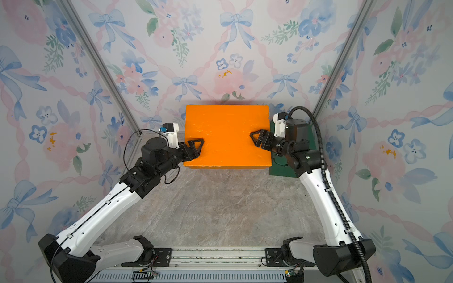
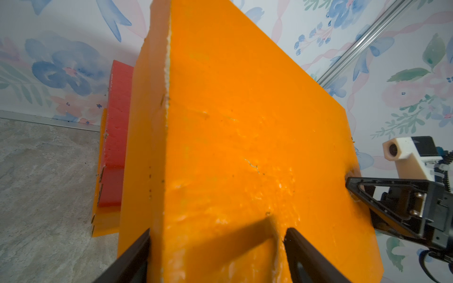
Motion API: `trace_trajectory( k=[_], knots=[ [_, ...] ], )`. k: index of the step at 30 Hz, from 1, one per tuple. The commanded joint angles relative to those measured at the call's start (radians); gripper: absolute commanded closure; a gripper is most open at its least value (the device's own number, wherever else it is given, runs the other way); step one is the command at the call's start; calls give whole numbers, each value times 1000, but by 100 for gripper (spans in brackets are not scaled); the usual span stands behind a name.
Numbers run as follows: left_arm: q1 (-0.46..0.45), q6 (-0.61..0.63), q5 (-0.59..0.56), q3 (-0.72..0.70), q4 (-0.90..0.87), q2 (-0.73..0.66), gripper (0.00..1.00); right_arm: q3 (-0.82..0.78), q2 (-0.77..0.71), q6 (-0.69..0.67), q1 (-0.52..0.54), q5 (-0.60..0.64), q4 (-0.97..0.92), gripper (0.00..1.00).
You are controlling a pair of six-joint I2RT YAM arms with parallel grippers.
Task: Stack the shoeboxes
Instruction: Place the shoebox at the shoebox.
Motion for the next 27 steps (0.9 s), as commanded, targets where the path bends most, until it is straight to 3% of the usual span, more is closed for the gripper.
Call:
trace_trajectory(
  k=[1, 27],
  knots=[
    [-35, 11, 239, 69, 109, 35, 17, 64, 39, 47, 41, -225, 71, 20],
    [57, 31, 306, 333, 111, 272, 17, 310, 272, 174, 23, -252, 193, 23]
  ],
)
